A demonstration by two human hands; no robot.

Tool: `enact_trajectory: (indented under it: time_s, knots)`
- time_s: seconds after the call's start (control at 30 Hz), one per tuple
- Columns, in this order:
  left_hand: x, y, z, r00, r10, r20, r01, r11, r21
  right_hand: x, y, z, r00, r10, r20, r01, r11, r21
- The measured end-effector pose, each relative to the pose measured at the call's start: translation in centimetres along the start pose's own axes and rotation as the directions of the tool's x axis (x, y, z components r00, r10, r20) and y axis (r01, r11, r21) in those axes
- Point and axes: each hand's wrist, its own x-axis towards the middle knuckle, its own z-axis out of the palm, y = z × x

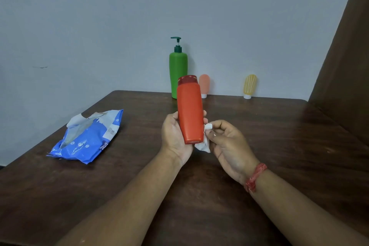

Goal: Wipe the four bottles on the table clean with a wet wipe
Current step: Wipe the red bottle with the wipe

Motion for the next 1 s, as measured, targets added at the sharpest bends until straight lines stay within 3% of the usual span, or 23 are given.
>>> enact_trajectory:
  time_s: [0.1,0.2,0.27,0.33,0.43,0.53,0.67,0.87,0.93,1.0]
  knots:
    - [0.0,0.1,-0.1,1.000,-0.001,0.000,0.001,1.000,-0.004,-0.2,0.0,-0.4,0.995,0.065,0.077,-0.063,0.998,-0.026]
    - [0.1,0.3,-0.1,1.000,0.010,-0.012,-0.010,1.000,-0.014,-0.2,-0.2,-0.8,0.996,-0.034,0.082,0.058,0.948,-0.314]
    - [0.3,0.3,-0.1,0.999,0.030,-0.027,-0.030,0.999,-0.018,0.0,-0.1,-0.9,0.975,-0.215,0.063,0.210,0.779,-0.590]
    - [0.4,0.3,-0.2,0.999,0.024,-0.041,-0.024,1.000,-0.007,0.0,0.1,-0.8,0.892,-0.422,0.163,0.384,0.516,-0.766]
    - [0.4,0.0,-0.5,0.998,-0.018,-0.055,0.021,0.998,0.058,0.0,0.2,-0.7,0.772,-0.503,0.390,0.557,0.237,-0.796]
    - [0.0,-0.7,-0.1,0.999,-0.033,0.002,0.032,0.983,0.181,0.8,-0.1,-0.9,0.701,-0.595,0.392,0.561,0.120,-0.819]
    - [-0.8,-1.5,0.6,0.989,-0.084,0.121,0.037,0.939,0.342,1.5,-1.1,-1.7,0.675,-0.715,0.181,0.424,0.175,-0.888]
    - [-1.1,-2.6,0.7,0.953,-0.186,0.237,0.048,0.870,0.490,1.9,-2.9,-3.8,0.618,-0.748,-0.241,0.358,0.541,-0.761]
    - [-1.0,-2.7,0.6,0.956,-0.170,0.239,0.036,0.877,0.480,1.5,-2.8,-3.7,0.676,-0.687,-0.267,0.353,0.620,-0.700]
    - [-0.8,-2.3,0.3,0.965,-0.127,0.228,0.009,0.890,0.455,1.3,-2.1,-3.3,0.788,-0.563,-0.247,0.312,0.713,-0.628]
